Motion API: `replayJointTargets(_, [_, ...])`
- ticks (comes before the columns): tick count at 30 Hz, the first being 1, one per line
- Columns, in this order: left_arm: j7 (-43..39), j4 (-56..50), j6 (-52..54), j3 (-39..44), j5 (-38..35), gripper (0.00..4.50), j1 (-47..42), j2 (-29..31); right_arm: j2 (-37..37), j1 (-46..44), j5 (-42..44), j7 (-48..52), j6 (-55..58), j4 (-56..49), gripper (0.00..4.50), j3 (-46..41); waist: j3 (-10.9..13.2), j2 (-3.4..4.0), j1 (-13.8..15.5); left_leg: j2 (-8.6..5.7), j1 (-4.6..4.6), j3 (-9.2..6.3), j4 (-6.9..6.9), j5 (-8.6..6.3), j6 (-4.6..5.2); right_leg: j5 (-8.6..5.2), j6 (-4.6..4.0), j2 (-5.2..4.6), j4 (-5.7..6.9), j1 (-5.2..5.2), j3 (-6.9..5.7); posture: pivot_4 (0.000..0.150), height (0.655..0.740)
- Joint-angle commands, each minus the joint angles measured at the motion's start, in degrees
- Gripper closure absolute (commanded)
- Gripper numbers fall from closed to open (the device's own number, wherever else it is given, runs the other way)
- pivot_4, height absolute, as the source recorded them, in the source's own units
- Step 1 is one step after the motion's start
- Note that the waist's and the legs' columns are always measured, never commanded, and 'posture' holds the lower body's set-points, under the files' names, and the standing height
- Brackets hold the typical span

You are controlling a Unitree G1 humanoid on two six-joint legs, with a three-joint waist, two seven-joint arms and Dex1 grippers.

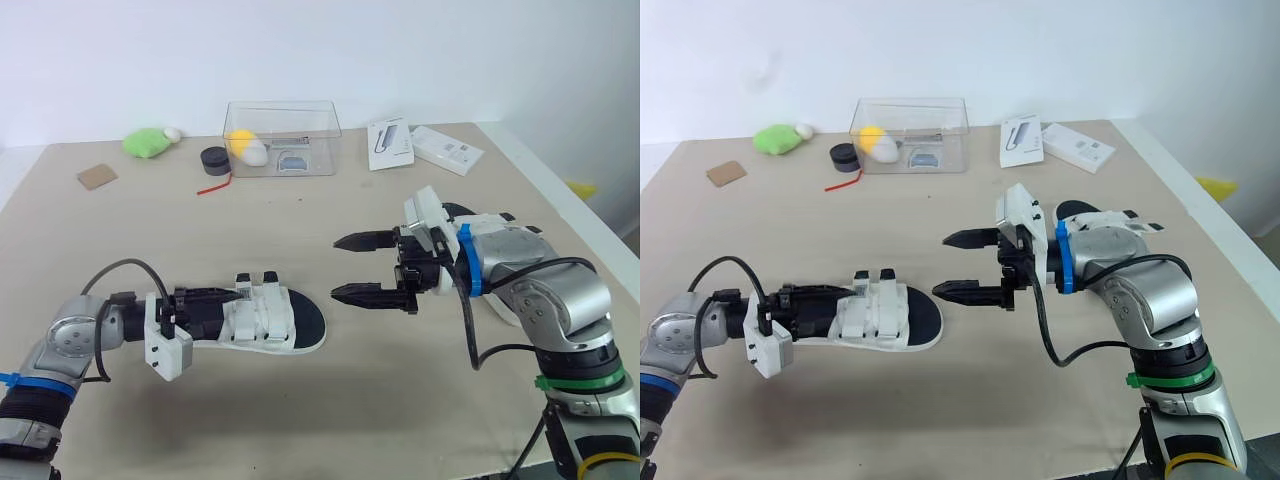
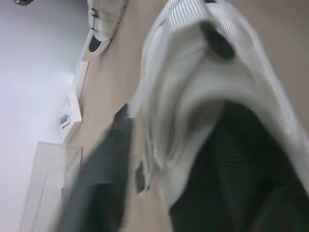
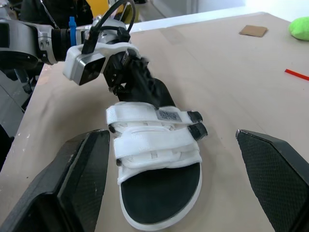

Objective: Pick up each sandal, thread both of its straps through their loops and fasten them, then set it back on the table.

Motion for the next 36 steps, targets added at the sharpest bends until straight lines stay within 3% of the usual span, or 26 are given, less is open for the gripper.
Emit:
replayJointTargets(1, [2.4,-0.2,0.5,-0.7,-0.4,3.55,-1.5,0.8,-0.5,-1.0,0.2,-0.4,-1.0,-1.6,0.00,-0.5,0.0,0.01,0.0,0.01,-0.02,-0.02,0.08,0.00,0.01,0.02,0.03,0.00,0.01,0.01,-0.02,0.150,0.7400])
replayJointTargets(3, [3.4,-0.3,1.5,-0.5,-0.7,4.47,-1.9,1.2,-0.4,-1.1,0.3,-0.6,-1.3,-1.6,0.00,-0.4,0.0,0.02,0.0,0.00,-0.03,0.00,0.18,0.00,0.01,0.07,0.11,0.01,0.02,0.04,0.01,0.150,0.7400])
replayJointTargets(7, [8.7,1.4,8.7,4.4,1.1,4.47,-3.8,2.1,1.0,-2.1,-0.1,-2.4,-2.6,-0.9,0.00,-0.9,0.0,0.02,0.0,0.03,-0.03,0.04,0.31,0.01,0.04,0.17,0.16,0.03,0.02,0.05,0.04,0.150,0.7400])
replayJointTargets(14, [28.8,4.7,29.3,12.5,13.9,4.47,-8.2,4.2,4.3,-4.5,-2.4,-5.7,-5.6,2.0,0.00,0.2,0.1,0.04,0.0,0.20,-0.03,-0.01,0.34,0.08,0.15,0.37,-0.04,0.39,0.04,0.01,-0.02,0.150,0.7400])
replayJointTargets(17, [35.6,6.3,44.4,12.7,19.9,4.47,-9.6,4.5,5.2,-5.2,-3.8,-6.0,-7.1,3.4,0.00,1.3,0.1,0.03,0.0,0.28,-0.06,0.00,0.32,0.08,0.14,0.35,-0.04,0.35,0.04,0.00,-0.02,0.150,0.7400])
replayJointTargets(23, [40.9,9.8,63.2,12.1,22.5,4.47,-10.6,3.7,6.1,-6.5,-4.7,-5.1,-8.4,4.9,0.00,2.2,0.1,0.01,0.0,0.20,-0.21,0.02,0.32,0.01,0.11,0.51,-0.33,0.31,0.04,-0.12,-0.04,0.150,0.7400])
replayJointTargets(28, [39.7,10.2,67.6,10.1,21.1,4.47,-11.0,2.3,6.5,-7.0,-4.3,-4.5,-8.0,5.5,0.00,2.4,0.1,0.00,0.1,0.04,-0.24,-0.03,0.32,-0.01,0.10,0.48,-0.35,0.09,0.04,-0.10,-0.11,0.150,0.7400])
replayJointTargets(29, [38.5,10.1,68.6,9.6,20.7,3.70,-11.1,2.0,6.6,-7.1,-4.3,-4.4,-7.9,5.6,0.00,2.5,0.1,0.01,0.1,0.00,-0.24,-0.02,0.32,-0.01,0.10,0.48,-0.33,0.05,0.05,-0.10,-0.10,0.150,0.7400])
replayJointTargets(36, [26.2,3.0,74.0,13.3,10.8,0.44,-9.0,4.2,6.6,-6.4,-3.1,-4.1,-6.6,5.4,0.00,1.6,0.1,0.01,0.1,-0.13,-0.22,-0.03,0.37,-0.01,0.10,0.50,-0.29,0.02,0.08,-0.07,-0.07,0.150,0.7400])
